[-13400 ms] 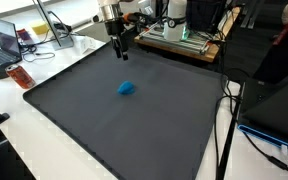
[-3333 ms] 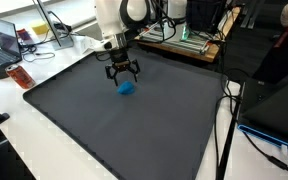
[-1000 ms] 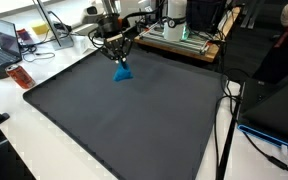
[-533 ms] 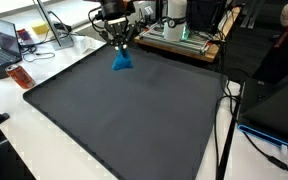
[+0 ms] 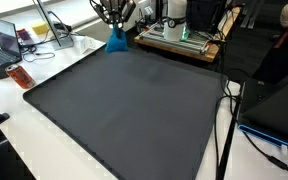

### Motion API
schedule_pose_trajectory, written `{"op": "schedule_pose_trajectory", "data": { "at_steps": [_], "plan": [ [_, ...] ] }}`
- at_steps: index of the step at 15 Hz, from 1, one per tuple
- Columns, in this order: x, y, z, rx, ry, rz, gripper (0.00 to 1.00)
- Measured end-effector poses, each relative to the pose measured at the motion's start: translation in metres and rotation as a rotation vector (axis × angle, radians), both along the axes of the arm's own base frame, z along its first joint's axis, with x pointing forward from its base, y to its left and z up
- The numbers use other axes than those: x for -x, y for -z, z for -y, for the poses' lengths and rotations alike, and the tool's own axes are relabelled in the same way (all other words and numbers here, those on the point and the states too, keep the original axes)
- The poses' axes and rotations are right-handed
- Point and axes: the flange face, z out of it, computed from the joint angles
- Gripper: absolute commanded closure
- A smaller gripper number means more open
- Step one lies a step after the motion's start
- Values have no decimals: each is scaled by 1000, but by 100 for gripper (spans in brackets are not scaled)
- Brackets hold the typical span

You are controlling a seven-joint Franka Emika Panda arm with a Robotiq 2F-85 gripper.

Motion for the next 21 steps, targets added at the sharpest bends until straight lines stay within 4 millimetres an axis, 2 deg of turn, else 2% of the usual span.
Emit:
{"op": "schedule_pose_trajectory", "data": {
  "at_steps": [6,13,14,16,21],
  "plan": [
    [7,-40,9,-42,89,55,99],
    [13,-77,6,-50,146,155,99],
    [13,-80,6,-49,153,167,70],
    [15,-83,7,-45,167,187,63],
    [21,-79,7,-40,178,188,28]
  ]
}}
